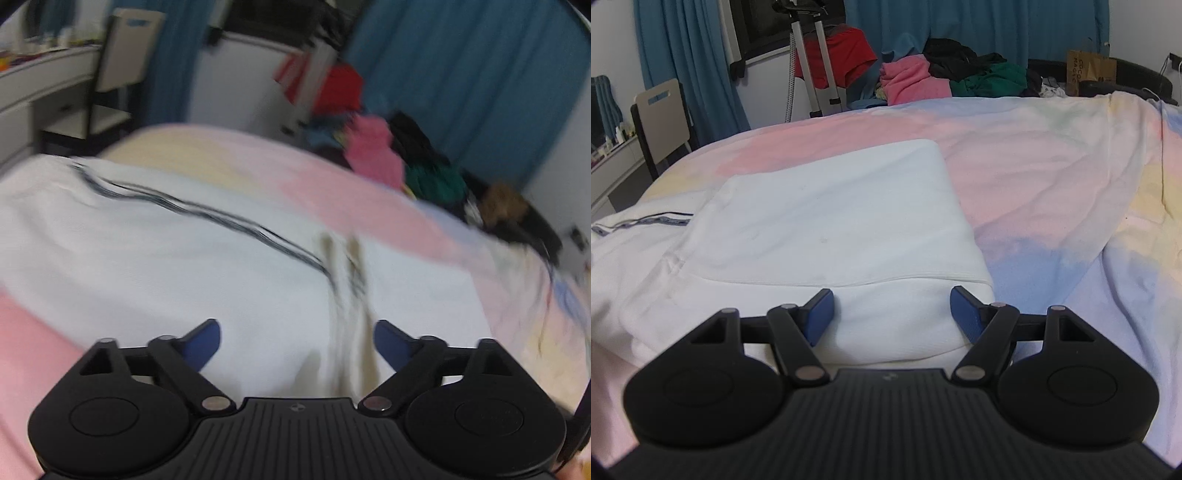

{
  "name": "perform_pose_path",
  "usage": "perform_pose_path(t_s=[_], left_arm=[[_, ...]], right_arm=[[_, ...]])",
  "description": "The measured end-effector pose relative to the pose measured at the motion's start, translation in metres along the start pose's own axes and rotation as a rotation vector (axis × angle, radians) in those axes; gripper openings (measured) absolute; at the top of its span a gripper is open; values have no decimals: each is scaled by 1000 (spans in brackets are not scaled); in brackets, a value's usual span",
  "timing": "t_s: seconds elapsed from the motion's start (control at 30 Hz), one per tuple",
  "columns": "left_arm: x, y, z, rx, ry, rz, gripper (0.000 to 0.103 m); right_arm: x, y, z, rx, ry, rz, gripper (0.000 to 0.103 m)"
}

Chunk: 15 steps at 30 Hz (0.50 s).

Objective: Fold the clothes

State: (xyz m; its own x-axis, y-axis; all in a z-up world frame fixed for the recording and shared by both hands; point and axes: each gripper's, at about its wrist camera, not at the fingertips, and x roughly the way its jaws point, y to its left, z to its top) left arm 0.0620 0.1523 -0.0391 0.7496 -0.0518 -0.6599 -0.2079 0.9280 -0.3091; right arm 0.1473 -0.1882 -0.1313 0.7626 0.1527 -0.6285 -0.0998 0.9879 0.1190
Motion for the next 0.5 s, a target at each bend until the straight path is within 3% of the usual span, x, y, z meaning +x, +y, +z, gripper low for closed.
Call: perform_pose_path(t_s=[0.17,0.23,0.3,0.43,0.5], left_arm=[[-19,73,17,-254,8,123,100],[-17,107,18,-375,48,160,98],[-9,132,20,-428,98,209,92],[8,164,27,-538,45,224,92],[17,180,31,-592,19,231,86]], right_arm=[[1,2,1,2,2,-4,73],[1,3,2,3,3,-6,73],[1,4,2,3,4,-8,73],[2,6,3,3,5,-13,73],[2,8,3,1,5,-18,73]])
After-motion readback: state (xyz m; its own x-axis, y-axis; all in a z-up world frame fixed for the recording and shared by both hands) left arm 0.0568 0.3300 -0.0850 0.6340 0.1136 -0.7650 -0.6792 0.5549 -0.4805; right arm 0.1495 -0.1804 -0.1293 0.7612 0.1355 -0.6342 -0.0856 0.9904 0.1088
